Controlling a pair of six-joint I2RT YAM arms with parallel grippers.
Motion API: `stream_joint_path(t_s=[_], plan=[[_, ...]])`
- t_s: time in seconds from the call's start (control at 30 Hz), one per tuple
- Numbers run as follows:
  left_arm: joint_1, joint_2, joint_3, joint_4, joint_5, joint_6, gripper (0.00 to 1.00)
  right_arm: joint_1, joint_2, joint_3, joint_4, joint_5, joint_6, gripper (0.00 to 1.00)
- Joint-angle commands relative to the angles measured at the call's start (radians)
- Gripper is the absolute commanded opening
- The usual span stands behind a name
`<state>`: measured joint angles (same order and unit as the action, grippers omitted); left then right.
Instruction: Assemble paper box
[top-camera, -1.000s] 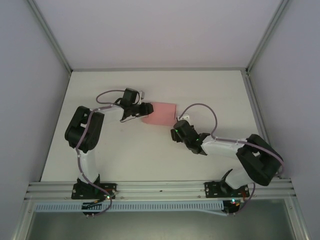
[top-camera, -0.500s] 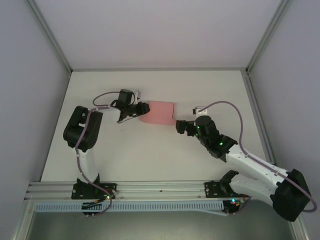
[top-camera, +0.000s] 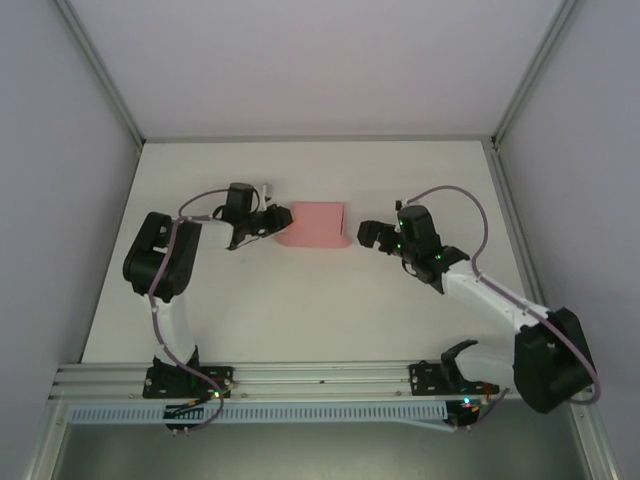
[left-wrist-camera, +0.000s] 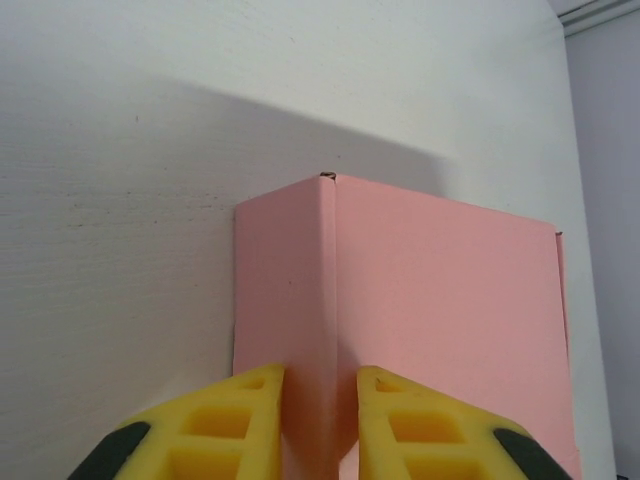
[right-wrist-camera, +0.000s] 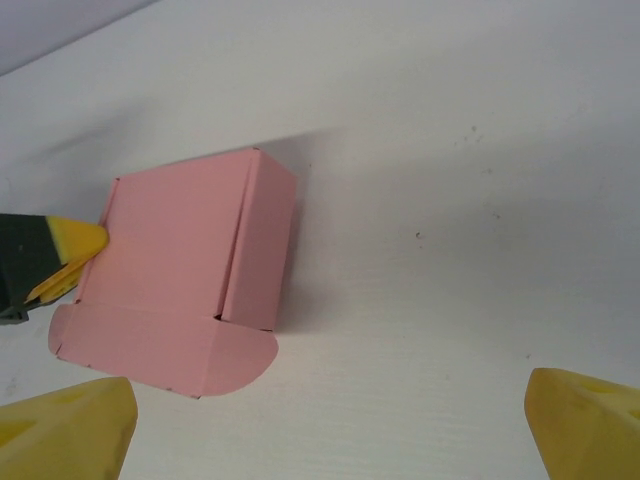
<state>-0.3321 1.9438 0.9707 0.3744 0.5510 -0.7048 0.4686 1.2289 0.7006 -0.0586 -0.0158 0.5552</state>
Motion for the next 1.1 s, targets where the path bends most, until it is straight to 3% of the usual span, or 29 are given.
stream_joint_path(t_s=[0.0,0.17,0.3,0.53,0.67,0.87,1.07], plan=[[0.018,0.016,-0.048,-0.014,0.023,-0.030,0.15,-0.039,0.106,0.090,0.020,-0.145,0.057,1.00],[0.050,0.021,-0.117,0.142,0.116,-0.117,0.14,-0.079,0.291,0.204,0.075,-0.345,0.116,1.00],[0.065,0.041,-0.170,0.265,0.156,-0.200,0.13,-0.081,0.425,0.307,0.035,-0.429,0.108,1.00],[0.071,0.034,-0.175,0.240,0.145,-0.176,0.13,-0.078,0.593,0.396,0.130,-0.588,0.181,0.96],[0.070,0.042,-0.176,0.248,0.146,-0.178,0.13,-0.073,0.650,0.418,0.148,-0.610,0.204,0.94],[0.070,0.041,-0.169,0.236,0.142,-0.165,0.14,-0.069,0.703,0.426,0.216,-0.656,0.239,0.87],[0.071,0.036,-0.156,0.225,0.141,-0.157,0.16,-0.062,0.764,0.436,0.331,-0.721,0.309,0.69]])
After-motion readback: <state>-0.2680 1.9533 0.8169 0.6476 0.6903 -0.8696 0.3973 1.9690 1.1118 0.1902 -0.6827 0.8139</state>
